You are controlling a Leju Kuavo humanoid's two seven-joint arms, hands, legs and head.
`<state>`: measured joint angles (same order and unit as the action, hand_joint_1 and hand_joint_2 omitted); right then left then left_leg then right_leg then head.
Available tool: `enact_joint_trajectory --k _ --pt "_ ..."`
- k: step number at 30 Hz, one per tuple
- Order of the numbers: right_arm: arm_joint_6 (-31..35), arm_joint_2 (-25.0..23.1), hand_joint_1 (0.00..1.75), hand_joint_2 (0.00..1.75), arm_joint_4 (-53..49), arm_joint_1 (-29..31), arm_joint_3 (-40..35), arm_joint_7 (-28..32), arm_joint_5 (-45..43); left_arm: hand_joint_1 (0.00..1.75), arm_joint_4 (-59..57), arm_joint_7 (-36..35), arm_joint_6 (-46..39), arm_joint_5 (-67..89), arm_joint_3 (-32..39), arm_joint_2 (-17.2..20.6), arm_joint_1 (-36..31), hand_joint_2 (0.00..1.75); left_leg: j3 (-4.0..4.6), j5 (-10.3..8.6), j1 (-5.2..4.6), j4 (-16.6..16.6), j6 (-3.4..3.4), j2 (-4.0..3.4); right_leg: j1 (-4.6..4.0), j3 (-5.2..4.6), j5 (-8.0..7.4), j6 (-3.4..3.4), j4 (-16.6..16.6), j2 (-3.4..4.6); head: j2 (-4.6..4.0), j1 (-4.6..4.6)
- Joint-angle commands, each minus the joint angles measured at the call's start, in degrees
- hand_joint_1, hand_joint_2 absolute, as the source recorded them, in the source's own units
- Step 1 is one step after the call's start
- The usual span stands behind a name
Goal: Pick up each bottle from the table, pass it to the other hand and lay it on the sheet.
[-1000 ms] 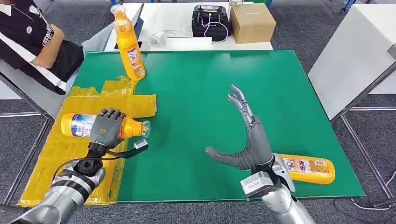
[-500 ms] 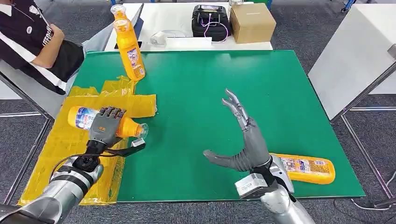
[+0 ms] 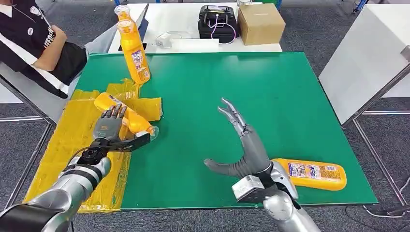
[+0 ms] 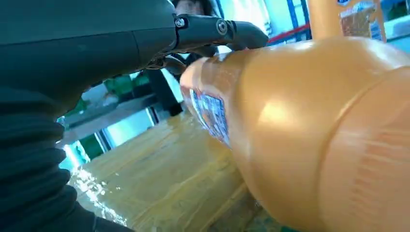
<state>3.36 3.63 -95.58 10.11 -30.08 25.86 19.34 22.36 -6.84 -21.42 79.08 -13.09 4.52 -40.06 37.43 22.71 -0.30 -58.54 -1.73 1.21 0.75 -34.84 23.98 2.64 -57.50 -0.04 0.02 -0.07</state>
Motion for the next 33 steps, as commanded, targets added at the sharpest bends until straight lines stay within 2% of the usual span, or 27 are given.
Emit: enact_joint_trajectory --k 1,2,3,4,5,6,7,10,14,16,17,19,20,21,22,24,25,29,31,33 --pt "-0.78 -0.77 0.0 1.75 4.68 2.16 0.08 -0.61 0.31 0.0 -4.17 6.05 -1.19 -6.59 9.35 -2.19 0.51 1.75 -0.38 0.12 0.07 0.08 0.09 -0.26 -0.09 0.37 0.03 -0.07 0.16 0.18 0.0 0.0" --pt "-0.78 -0.72 0.0 1.75 4.72 2.11 0.11 -0.62 0.33 0.0 -4.19 6.1 -1.08 -6.63 9.39 -2.2 0.39 1.75 -0.54 0.18 0.13 0.1 0.13 -0.36 -0.15 0.55 0.04 -0.11 0.24 0.24 0.0 0.0" --pt "-0.45 -0.86 0.0 1.75 4.75 1.91 0.35 -0.9 1.25 0.0 -3.08 9.31 -4.1 -9.51 12.08 -2.79 0.7 1.75 -0.23 0.06 0.02 0.05 0.05 -0.16 -0.03 0.2 0.01 -0.04 0.08 0.1 0.0 0.0" --pt "0.28 -0.98 0.0 1.75 4.78 1.65 0.61 -1.04 2.43 0.0 -1.97 12.6 -7.3 -12.04 14.39 -3.36 1.01 1.75 -0.37 0.12 0.09 0.05 0.09 -0.23 -0.11 0.38 0.03 -0.08 0.15 0.13 0.0 0.0" --pt "0.29 -0.95 0.0 1.75 4.82 1.59 0.63 -1.04 2.44 0.0 -1.94 12.61 -7.13 -12.07 14.41 -3.39 0.86 1.75 -0.31 0.09 0.08 0.05 0.08 -0.15 -0.1 0.33 0.03 -0.07 0.14 0.06 0.0 0.0" --pt "1.61 -0.86 0.0 1.75 4.62 1.01 0.98 -1.29 4.16 0.0 1.46 19.31 -10.93 -18.16 18.63 -4.57 1.93 1.75 -0.22 0.06 0.06 0.04 0.06 -0.07 -0.06 0.24 0.03 -0.05 0.1 0.01 0.0 0.0" --pt "1.99 -0.55 0.0 1.75 4.29 0.41 1.33 -1.34 4.68 0.0 3.4 22.48 -11.81 -20.9 20.07 -5.05 2.35 1.75 -0.51 0.16 0.19 0.06 0.13 -0.16 -0.21 0.59 0.07 -0.11 0.26 0.03 0.0 0.0" --pt "2.01 -0.42 0.0 1.75 4.27 0.3 1.42 -1.33 4.69 0.0 3.56 22.44 -11.61 -20.91 20.05 -5.02 2.28 1.75 -0.12 0.05 0.08 -0.01 0.04 -0.03 -0.08 0.15 0.03 -0.04 0.08 -0.02 0.0 0.0" --pt "2.04 -0.44 0.0 1.75 4.08 0.22 1.51 -1.33 4.68 0.0 3.8 22.39 -11.58 -20.96 20.0 -5.02 2.5 1.75 -0.33 0.14 0.12 0.01 0.1 -0.07 -0.12 0.4 0.1 -0.08 0.15 0.01 0.0 0.0" --pt "3.4 -0.32 0.0 1.75 3.89 -0.17 2.03 -1.51 6.68 0.0 7.9 28.46 -12.8 -27.17 22.51 -6.18 3.73 1.75 -0.16 0.07 0.06 0.01 0.07 -0.06 -0.06 0.19 0.04 -0.06 0.09 0.0 0.0 -0.02" --pt "5.03 0.08 0.0 1.75 3.22 -1.14 2.9 -2.02 8.9 0.0 14.6 32.04 -12.4 -32.04 23.21 -7.13 5.85 1.75 -0.07 0.02 0.01 0.02 0.04 0.0 -0.02 0.08 0.02 -0.03 0.07 -0.03 0.0 0.0" --pt "6.0 0.86 0.0 1.75 2.09 -2.7 4.11 -2.54 11.03 0.0 26.86 32.25 -10.29 -36.48 22.22 -8.09 10.38 1.75 -0.34 0.15 0.16 0.01 0.12 0.03 -0.17 0.46 0.13 -0.1 0.19 -0.12 0.0 0.0" --pt "8.18 2.16 0.0 1.75 0.65 -4.64 5.24 -3.9 14.84 0.0 38.23 33.89 -7.11 -43.03 21.69 -9.3 15.02 1.75 -0.06 0.04 0.04 0.0 0.04 0.05 -0.04 0.1 0.05 -0.03 0.08 -0.09 0.0 0.0" --pt "8.18 2.73 0.0 1.75 0.23 -5.21 5.59 -3.85 15.12 0.0 42.52 31.18 -6.13 -42.61 20.49 -9.1 16.88 1.75 -0.16 0.11 0.1 -0.02 0.06 0.06 -0.11 0.25 0.1 -0.05 0.13 -0.13 0.0 0.0" --pt "8.1 2.86 0.0 1.75 0.13 -5.39 5.74 -3.67 15.09 0.0 43.35 30.69 -5.96 -42.53 20.29 -9.11 17.28 1.75 -0.1 0.09 0.06 0.0 0.04 0.04 -0.06 0.16 0.08 -0.02 0.12 -0.09 0.0 0.0" --pt "8.1 2.86 0.0 1.75 0.13 -5.39 5.74 -3.67 15.09 0.0 43.35 30.69 -5.96 -42.53 20.29 -9.11 17.28 1.75 -0.45 0.31 0.17 -0.04 0.1 -0.09 -0.19 0.57 0.22 -0.07 0.23 -0.02 0.0 0.0" --pt "8.1 2.86 0.0 1.75 0.13 -5.39 5.74 -3.67 15.09 0.0 43.35 30.69 -5.96 -42.53 20.29 -9.11 17.28 1.75 -0.12 0.13 0.06 -0.03 0.05 -0.03 -0.06 0.16 0.09 -0.03 0.09 -0.02 0.0 0.0" --pt "8.1 2.34 0.0 1.75 0.3 -5.16 5.71 -3.79 15.21 0.0 42.02 30.97 -5.96 -42.8 20.13 -8.82 17.0 1.75 -0.2 0.17 0.12 -0.04 0.1 -0.11 -0.13 0.26 0.1 -0.09 0.12 0.04 0.0 0.0" --pt "8.86 3.72 0.0 1.75 -0.18 -6.12 6.09 -5.26 19.34 0.0 45.28 33.96 -4.75 -49.06 20.25 -9.44 18.43 1.75 -0.08 0.09 0.04 0.0 0.07 -0.05 -0.05 0.1 0.05 -0.06 0.09 0.0 0.0 0.0" --pt "8.41 7.57 0.0 1.75 -1.41 -8.59 6.91 -6.85 23.86 0.0 53.22 34.44 -0.08 -55.17 19.37 -10.39 22.85 1.75 -0.13 0.13 0.09 -0.02 0.07 -0.03 -0.1 0.19 0.08 -0.06 0.14 -0.03 0.0 0.0"
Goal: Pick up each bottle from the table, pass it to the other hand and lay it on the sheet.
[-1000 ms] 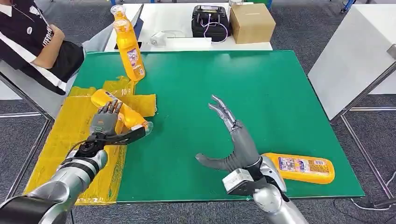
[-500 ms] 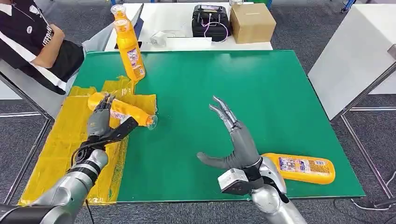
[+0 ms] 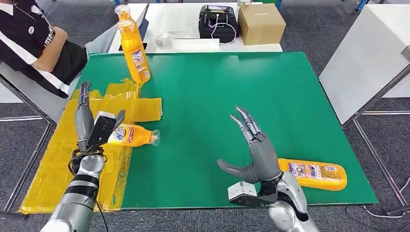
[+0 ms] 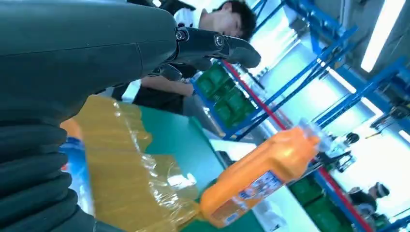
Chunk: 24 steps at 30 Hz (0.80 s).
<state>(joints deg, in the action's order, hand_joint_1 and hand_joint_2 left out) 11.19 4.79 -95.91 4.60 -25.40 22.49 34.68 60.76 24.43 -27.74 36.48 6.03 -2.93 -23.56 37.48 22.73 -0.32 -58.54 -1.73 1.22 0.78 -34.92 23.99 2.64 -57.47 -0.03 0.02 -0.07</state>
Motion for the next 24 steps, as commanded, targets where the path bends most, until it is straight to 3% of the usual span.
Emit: enact_joint_trajectory --k 1,4,9,12,13,17,21,24 --pt "0.3 8.01 0.0 1.75 -1.63 -4.61 3.35 -4.12 9.51 0.0 17.85 3.0 6.85 -13.22 -0.43 -3.43 8.58 1.75 -0.18 0.1 0.09 0.0 0.05 -0.03 -0.09 0.26 0.07 -0.04 0.11 -0.04 0.0 0.02" --pt "-0.27 13.66 0.0 1.75 -3.17 -10.58 7.87 -6.69 14.7 0.0 23.06 3.03 10.77 -18.08 -2.1 -4.47 14.07 1.75 -0.28 0.12 0.04 0.06 0.01 0.11 -0.05 0.39 0.13 0.01 0.18 -0.17 0.0 0.02" --pt "-4.22 25.54 0.0 1.75 -9.34 -24.49 19.07 -9.35 12.39 0.0 25.16 4.41 16.71 -25.52 -5.01 -5.33 18.0 1.75 -0.23 0.23 0.01 -0.03 -0.05 0.39 -0.04 0.51 0.27 0.04 0.26 -0.42 0.0 0.0" --pt "-4.99 25.39 0.0 1.75 -10.75 -25.88 20.78 -8.53 11.97 0.0 25.13 4.52 16.56 -25.79 -5.39 -5.18 18.05 1.75 -0.14 0.32 -0.14 -0.06 -0.22 0.38 0.06 0.38 0.27 0.06 0.24 -0.4 0.0 0.0" --pt "-6.57 25.72 0.0 1.75 -11.94 -28.35 22.81 -11.03 10.63 0.0 26.5 5.39 19.6 -27.87 -6.58 -5.3 19.47 1.75 -0.09 0.33 -0.17 -0.04 -0.25 0.2 0.09 0.28 0.21 0.06 0.23 -0.21 0.0 0.0" --pt "-8.73 29.53 0.0 1.75 -17.9 -39.24 31.88 -10.51 5.45 0.0 29.04 5.62 21.01 -28.31 -10.52 -4.76 21.73 1.75 -0.2 0.53 -0.18 -0.1 -0.27 0.25 0.1 0.4 0.36 0.08 0.2 -0.35 0.0 0.04" --pt "-13.45 26.6 0.0 1.75 -14.81 -37.68 38.45 -8.68 2.74 0.0 29.82 6.15 20.46 -27.96 -12.05 -4.6 21.56 1.75 -0.17 0.45 -0.23 -0.06 -0.32 0.17 0.13 0.34 0.3 0.2 0.27 -0.2 0.0 0.02" --pt "-16.43 22.2 0.0 1.75 -11.74 -35.02 41.47 -7.59 7.4 0.0 31.39 6.45 19.77 -27.04 -13.66 -4.61 22.28 1.75 -0.24 0.48 -0.19 -0.01 -0.32 -0.05 0.09 0.37 0.21 0.19 0.35 -0.01 0.0 0.04"
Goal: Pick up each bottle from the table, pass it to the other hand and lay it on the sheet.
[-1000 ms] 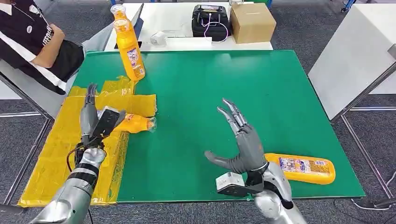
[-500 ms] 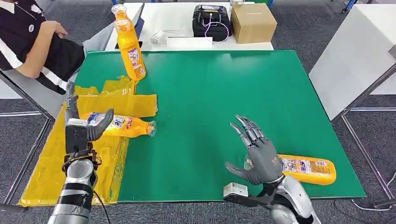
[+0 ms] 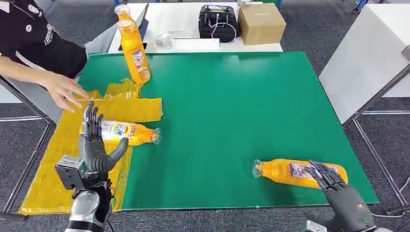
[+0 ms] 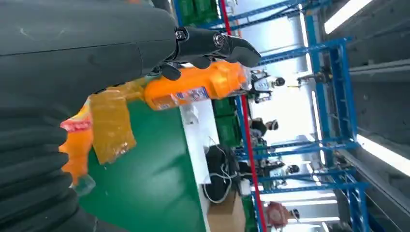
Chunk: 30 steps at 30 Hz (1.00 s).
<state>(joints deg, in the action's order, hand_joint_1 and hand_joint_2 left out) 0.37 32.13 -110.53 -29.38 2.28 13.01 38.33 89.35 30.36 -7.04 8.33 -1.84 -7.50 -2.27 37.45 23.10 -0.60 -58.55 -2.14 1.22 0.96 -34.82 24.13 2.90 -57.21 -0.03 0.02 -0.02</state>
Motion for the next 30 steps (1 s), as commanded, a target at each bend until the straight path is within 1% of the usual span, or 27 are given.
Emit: enact_joint_trajectory --k 1,2,4,5,6,7,9,10,11,13,14,15,16,17,18,19,20,24,25,26,27,30 --pt "-6.01 -6.01 0.0 1.75 3.33 -0.8 14.62 1.71 5.66 0.0 3.1 0.45 -1.11 1.4 -6.26 -0.01 1.09 1.75 -0.19 0.06 0.07 0.03 0.08 -0.04 -0.08 0.22 0.04 -0.07 0.11 -0.03 0.0 0.0" --pt "-6.01 -7.19 0.0 1.75 4.45 0.12 15.45 1.12 7.63 0.0 3.54 0.31 -1.21 1.66 -6.73 -0.01 1.26 1.75 -0.32 0.1 0.1 0.05 0.12 -0.02 -0.11 0.38 0.08 -0.09 0.16 -0.08 0.0 -0.02" --pt "-6.14 -8.3 0.0 1.75 6.89 2.07 16.1 0.67 9.25 0.0 3.99 0.09 -1.12 1.8 -7.24 0.06 1.43 1.75 -0.2 0.02 0.09 0.04 0.08 0.0 -0.1 0.2 0.02 -0.07 0.14 -0.1 0.0 0.0" --pt "-6.14 -8.83 0.0 1.75 8.46 3.36 16.45 0.51 9.81 0.0 4.11 0.0 -1.08 1.85 -7.47 0.09 1.48 1.75 -0.63 0.19 0.25 0.07 0.2 0.0 -0.27 0.74 0.15 -0.16 0.33 -0.17 0.0 -0.02" --pt "-5.69 -9.49 0.0 1.75 10.71 5.17 16.76 -0.36 11.41 0.0 4.15 -0.21 -0.94 2.05 -7.76 0.18 1.51 1.75 -0.33 0.04 0.15 0.07 0.1 -0.02 -0.16 0.38 0.03 -0.09 0.22 -0.07 0.0 0.0" --pt "-5.65 -9.52 0.0 1.75 11.45 5.76 16.65 -0.31 11.68 0.0 4.16 -0.22 -0.96 2.04 -7.78 0.14 1.55 1.75 -0.55 0.12 0.22 0.1 0.15 -0.06 -0.23 0.64 0.08 -0.14 0.32 -0.07 0.0 -0.02" --pt "-5.56 -9.51 0.0 1.75 12.13 6.25 16.51 -0.17 11.92 0.0 4.15 -0.22 -0.97 2.05 -7.8 0.13 1.56 1.75 -0.4 0.06 0.14 0.09 0.1 -0.14 -0.16 0.45 0.01 -0.09 0.24 0.05 0.0 0.0" --pt "-4.97 -10.28 0.0 1.75 13.08 7.21 16.8 -0.87 13.2 0.0 3.99 -0.35 -0.89 2.16 -7.87 0.21 1.43 1.75 -0.33 0.04 0.12 0.06 0.08 -0.1 -0.14 0.38 0.01 -0.08 0.19 0.01 0.0 -0.02" --pt "-4.44 -10.86 0.0 1.75 15.16 8.99 16.55 -2.02 15.69 0.0 3.82 -0.7 -0.68 2.23 -7.9 0.19 1.23 1.75 -0.45 0.08 0.16 0.07 0.12 -0.12 -0.18 0.52 0.04 -0.11 0.23 0.0 0.0 0.0" --pt "-3.34 -11.07 0.0 1.75 18.82 11.71 15.54 -3.63 19.2 0.0 3.55 -1.13 -0.41 2.21 -7.9 0.05 0.79 1.75 -0.31 0.01 0.12 0.08 0.07 -0.11 -0.13 0.34 -0.03 -0.07 0.19 0.02 0.0 0.0" --pt "-3.27 -11.1 0.0 1.75 20.0 12.61 15.28 -3.64 19.47 0.0 3.46 -1.23 -0.33 2.21 -7.91 0.01 0.66 1.75 -0.52 0.06 0.2 0.13 0.13 -0.18 -0.22 0.6 -0.02 -0.12 0.33 0.07 0.0 -0.02" --pt "-3.26 -10.96 0.0 1.75 22.18 14.24 14.65 -3.36 19.59 0.0 3.24 -1.34 -0.24 2.18 -7.94 -0.07 0.39 1.75 -0.4 0.04 0.18 0.08 0.1 -0.19 -0.21 0.46 -0.04 -0.09 0.26 0.1 0.0 0.0" --pt "-3.28 -10.93 0.0 1.75 22.48 14.76 14.51 -3.36 19.59 0.0 3.21 -1.36 -0.22 2.18 -7.95 -0.08 0.27 1.75 -0.5 0.06 0.18 0.11 0.12 -0.22 -0.21 0.57 -0.03 -0.11 0.31 0.11 0.0 0.0" --pt "-3.28 -10.93 0.0 1.75 22.48 14.76 14.51 -3.36 19.59 0.0 3.21 -1.36 -0.22 2.18 -7.95 -0.08 0.27 1.75 -0.4 0.03 0.14 0.06 0.08 -0.19 -0.16 0.42 -0.03 -0.08 0.21 0.08 0.0 0.0" --pt "-3.22 -10.88 0.0 1.75 22.55 14.57 14.53 -3.29 19.64 0.0 3.16 -1.36 -0.22 2.18 -7.93 -0.04 0.38 1.75 -0.79 0.16 0.27 0.13 0.19 -0.32 -0.31 0.88 0.03 -0.16 0.42 0.13 0.0 -0.02" --pt "-3.22 -10.88 0.0 1.75 22.55 14.57 14.53 -3.29 19.64 0.0 3.16 -1.36 -0.22 2.18 -7.93 -0.04 0.38 1.75 -0.45 0.04 0.13 0.07 0.11 -0.17 -0.16 0.48 0.0 -0.09 0.21 0.06 0.0 0.0" --pt "-3.22 -10.88 0.0 1.75 22.55 14.57 14.53 -3.29 19.64 0.0 3.16 -1.36 -0.22 2.18 -7.93 -0.04 0.38 1.75 -0.6 0.09 0.2 0.09 0.16 -0.17 -0.23 0.68 0.04 -0.13 0.29 0.02 0.0 -0.02" --pt "-3.16 -10.8 0.0 1.75 22.2 14.27 14.65 -3.3 19.71 0.0 3.19 -1.36 -0.25 2.18 -7.9 -0.04 0.43 1.75 -0.38 0.02 0.11 0.04 0.08 -0.08 -0.13 0.44 0.03 -0.08 0.15 0.01 0.0 0.0" --pt "-3.16 -10.8 0.0 1.75 22.2 14.27 14.65 -3.3 19.71 0.0 3.19 -1.36 -0.25 2.18 -7.9 -0.04 0.43 1.75 -0.75 0.18 0.24 0.07 0.19 -0.17 -0.28 0.88 0.13 -0.17 0.31 0.02 0.0 0.0" --pt "-3.16 -10.8 0.0 1.75 22.2 14.27 14.65 -3.3 19.71 0.0 3.19 -1.36 -0.25 2.18 -7.9 -0.04 0.43 1.75 -0.44 0.04 0.1 0.05 0.09 -0.11 -0.13 0.51 0.04 -0.09 0.16 0.01 0.0 0.0" --pt "-3.16 -10.8 0.0 1.75 22.2 14.27 14.65 -3.3 19.71 0.0 3.19 -1.36 -0.25 2.18 -7.9 -0.04 0.43 1.75 -0.57 0.11 0.18 0.05 0.14 -0.15 -0.21 0.68 0.08 -0.13 0.24 0.03 0.0 0.0" --pt "-3.62 -10.76 0.0 1.75 23.56 15.06 14.32 -2.89 19.12 0.0 2.73 -1.48 0.12 2.13 -8.16 -0.03 0.0 1.75 -0.38 0.03 0.11 0.03 0.07 -0.08 -0.14 0.45 0.03 -0.08 0.15 -0.01 0.0 -0.02"
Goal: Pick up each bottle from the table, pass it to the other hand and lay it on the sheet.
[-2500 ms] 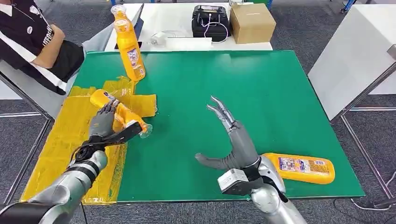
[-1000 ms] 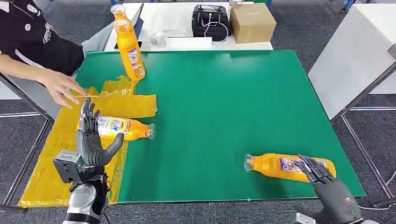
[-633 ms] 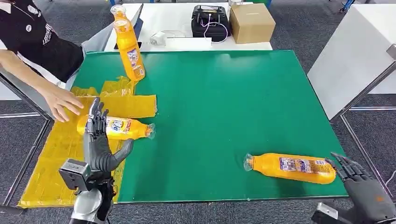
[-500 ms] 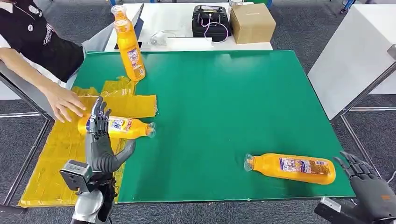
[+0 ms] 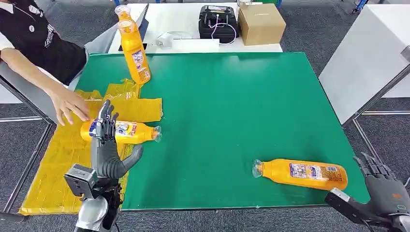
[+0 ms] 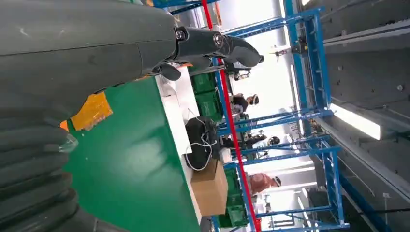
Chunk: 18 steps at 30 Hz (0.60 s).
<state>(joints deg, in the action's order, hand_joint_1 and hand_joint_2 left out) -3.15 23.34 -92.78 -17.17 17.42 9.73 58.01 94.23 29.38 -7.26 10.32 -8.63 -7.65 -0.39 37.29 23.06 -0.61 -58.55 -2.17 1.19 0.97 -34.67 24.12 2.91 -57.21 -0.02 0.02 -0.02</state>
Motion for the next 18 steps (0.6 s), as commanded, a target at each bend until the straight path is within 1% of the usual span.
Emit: enact_joint_trajectory --k 1,2,3,4,5,6,7,9,11,12,13,15,18 --pt "-0.67 -1.7 0.0 1.75 7.29 3.6 -1.74 0.77 -0.57 0.0 -2.52 -0.53 0.43 0.14 -1.54 0.11 -2.19 1.75 -0.33 0.11 0.16 0.04 0.14 -0.07 -0.17 0.43 0.06 -0.11 0.19 -0.01 0.0 0.0" --pt "-0.8 -1.65 0.0 1.75 8.85 4.49 -2.6 0.87 -0.4 0.0 -2.85 -0.55 0.41 0.14 -1.64 0.06 -2.47 1.75 -0.22 0.06 0.13 0.05 0.1 -0.09 -0.13 0.29 0.0 -0.08 0.17 0.02 0.0 -0.02" --pt "-0.2 -1.59 0.0 1.75 10.52 5.5 -3.77 0.88 0.34 0.0 -3.08 -0.55 0.33 0.14 -1.79 0.03 -2.7 1.75 -0.57 0.19 0.26 0.08 0.21 -0.19 -0.28 0.7 0.06 -0.17 0.34 0.06 0.0 0.0" --pt "0.75 -1.45 0.0 1.75 12.1 6.39 -5.07 0.73 1.1 0.0 -3.15 -0.58 0.39 0.12 -1.98 0.09 -2.83 1.75 -0.22 0.05 0.15 0.05 0.1 -0.12 -0.15 0.29 -0.03 -0.08 0.2 0.06 0.0 -0.02" --pt "1.11 -1.32 0.0 1.75 13.09 7.11 -6.07 0.63 1.27 0.0 -3.14 -0.61 0.4 0.1 -2.08 0.12 -2.88 1.75 -0.4 0.11 0.23 0.08 0.15 -0.19 -0.24 0.51 -0.02 -0.12 0.3 0.09 0.0 0.0" --pt "1.45 -0.94 0.0 1.75 14.21 8.15 -7.58 0.59 1.24 0.0 -3.27 -0.68 0.5 0.01 -2.23 0.1 -3.05 1.75 -0.29 0.07 0.17 0.08 0.12 -0.18 -0.18 0.36 -0.04 -0.09 0.24 0.1 0.0 0.0" --pt "1.37 -0.92 0.0 1.75 14.65 8.77 -8.26 0.47 1.2 0.0 -3.46 -0.74 0.57 -0.03 -2.32 0.05 -3.18 1.75 -0.45 0.11 0.21 0.11 0.16 -0.22 -0.23 0.55 -0.02 -0.13 0.32 0.12 0.0 0.0" --pt "1.89 -0.33 0.0 1.75 16.25 10.62 -11.64 0.52 1.26 0.0 -3.96 -0.87 0.67 -0.18 -2.4 -0.03 -3.48 1.75 -0.23 0.04 0.11 0.07 0.09 -0.18 -0.11 0.28 -0.04 -0.07 0.17 0.12 0.0 0.0" --pt "2.46 0.09 0.0 1.75 17.06 11.76 -14.58 0.72 1.2 0.0 -4.31 -0.92 0.78 -0.36 -2.35 -0.13 -3.65 1.75 -0.48 0.14 0.21 0.09 0.17 -0.36 -0.23 0.55 -0.02 -0.14 0.3 0.25 0.0 0.0" --pt "2.46 0.19 0.0 1.75 17.21 12.37 -16.32 1.08 1.16 0.0 -4.49 -0.94 0.87 -0.49 -2.28 -0.16 -3.72 1.75 -0.35 0.09 0.16 0.08 0.13 -0.27 -0.18 0.41 -0.04 -0.1 0.23 0.19 0.0 0.0" --pt "2.65 0.56 0.0 1.75 17.02 12.6 -17.67 1.24 0.76 0.0 -4.6 -0.94 0.88 -0.56 -2.22 -0.22 -3.73 1.75 -0.53 0.15 0.21 0.1 0.18 -0.37 -0.23 0.59 -0.01 -0.15 0.31 0.25 0.0 0.0" --pt "2.46 1.4 0.0 1.75 16.44 13.17 -19.98 1.23 0.04 0.0 -4.69 -0.9 1.0 -0.66 -2.24 -0.28 -3.71 1.75 -0.24 0.04 0.1 0.05 0.08 -0.18 -0.11 0.28 -0.02 -0.08 0.13 0.11 0.0 0.0" --pt "2.39 1.81 0.0 1.75 16.7 14.48 -23.59 1.66 -0.33 0.0 -5.05 -0.9 0.98 -0.7 -2.33 -0.47 -3.76 1.75 -0.6 0.2 0.22 0.07 0.19 -0.33 -0.24 0.68 0.07 -0.16 0.28 0.2 0.0 0.0"
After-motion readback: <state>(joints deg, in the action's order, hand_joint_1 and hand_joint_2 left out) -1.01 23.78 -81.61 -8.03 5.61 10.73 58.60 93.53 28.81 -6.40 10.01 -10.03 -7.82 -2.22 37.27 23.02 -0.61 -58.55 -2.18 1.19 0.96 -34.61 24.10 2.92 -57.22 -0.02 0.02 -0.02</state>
